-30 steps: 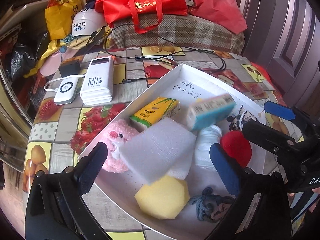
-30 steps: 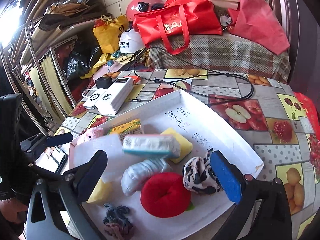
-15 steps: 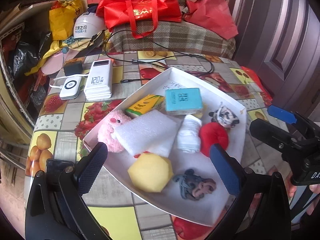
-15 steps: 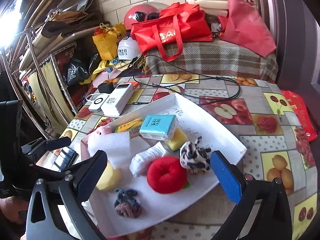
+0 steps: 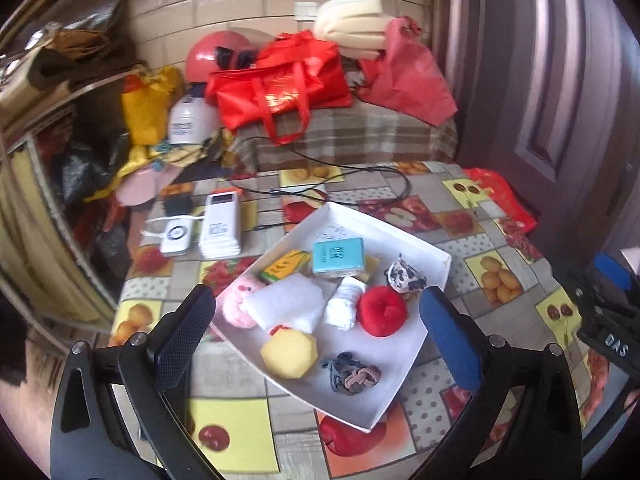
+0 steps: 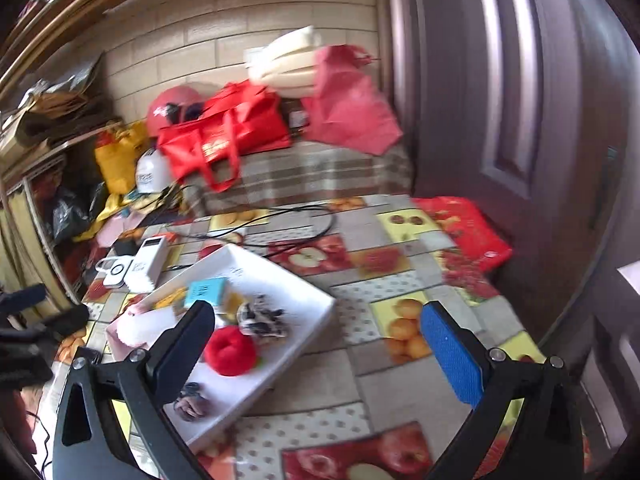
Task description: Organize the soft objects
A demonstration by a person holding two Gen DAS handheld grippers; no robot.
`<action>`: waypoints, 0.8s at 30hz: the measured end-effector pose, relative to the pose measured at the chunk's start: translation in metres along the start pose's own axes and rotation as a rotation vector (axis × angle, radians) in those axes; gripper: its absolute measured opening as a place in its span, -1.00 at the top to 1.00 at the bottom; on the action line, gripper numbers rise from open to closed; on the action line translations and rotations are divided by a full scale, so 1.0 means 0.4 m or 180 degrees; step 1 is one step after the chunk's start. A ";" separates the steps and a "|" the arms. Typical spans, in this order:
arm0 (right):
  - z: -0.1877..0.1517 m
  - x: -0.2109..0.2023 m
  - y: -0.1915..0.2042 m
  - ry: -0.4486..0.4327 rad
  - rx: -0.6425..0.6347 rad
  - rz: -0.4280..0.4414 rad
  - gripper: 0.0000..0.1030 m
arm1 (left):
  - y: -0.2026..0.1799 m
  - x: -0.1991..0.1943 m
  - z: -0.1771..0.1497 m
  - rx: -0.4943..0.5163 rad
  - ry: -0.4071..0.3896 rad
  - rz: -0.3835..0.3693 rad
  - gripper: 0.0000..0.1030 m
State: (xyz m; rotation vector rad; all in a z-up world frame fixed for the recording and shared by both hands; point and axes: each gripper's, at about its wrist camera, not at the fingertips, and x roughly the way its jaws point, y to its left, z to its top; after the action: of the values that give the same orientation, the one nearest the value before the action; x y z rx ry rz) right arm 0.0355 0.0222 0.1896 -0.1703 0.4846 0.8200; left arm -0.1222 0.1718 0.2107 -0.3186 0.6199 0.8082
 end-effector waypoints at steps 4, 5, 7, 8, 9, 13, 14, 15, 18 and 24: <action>-0.007 -0.056 -0.064 -0.0102 0.0153 -0.0043 -1.00 | -0.007 -0.024 -0.024 -0.0103 0.0117 0.0038 -0.99; -0.013 -0.071 -0.074 -0.0133 0.0173 -0.0035 -1.00 | -0.011 -0.021 -0.032 -0.0063 0.0168 -0.0009 -1.00; -0.030 -0.099 -0.086 -0.0180 0.0170 -0.0056 -1.00 | -0.023 -0.026 -0.051 0.0021 0.0209 -0.0008 -0.99; -0.042 -0.112 -0.091 -0.0177 0.0147 -0.0084 -1.00 | -0.029 -0.033 -0.060 0.0052 0.0191 0.0017 -0.99; -0.056 -0.120 -0.095 -0.0142 0.0129 -0.0100 -1.00 | -0.039 -0.042 -0.069 0.0090 0.0150 0.0049 -0.99; -0.119 -0.124 -0.096 0.0149 0.0153 0.0015 -1.00 | -0.105 -0.075 -0.107 0.0433 0.0013 0.0213 -1.00; -0.134 -0.117 -0.093 0.0254 0.0151 0.0045 -1.00 | -0.123 -0.078 -0.115 0.0517 0.0024 0.0206 -1.00; -0.146 -0.114 -0.091 0.0334 0.0139 0.0041 -1.00 | -0.133 -0.079 -0.120 0.0552 0.0048 0.0168 -1.00; -0.164 -0.116 -0.088 0.0425 0.0116 0.0015 -1.00 | -0.143 -0.077 -0.127 0.0533 0.0158 -0.0032 -1.00; -0.166 -0.135 -0.103 0.0365 0.0165 -0.0010 -1.00 | -0.158 -0.078 -0.135 0.0539 0.0218 -0.0068 -1.00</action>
State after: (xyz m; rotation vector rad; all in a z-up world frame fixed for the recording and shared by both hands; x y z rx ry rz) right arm 0.0113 -0.0632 0.1553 -0.1707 0.6128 0.7965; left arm -0.1122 0.0860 0.1904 -0.1985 0.7431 0.7214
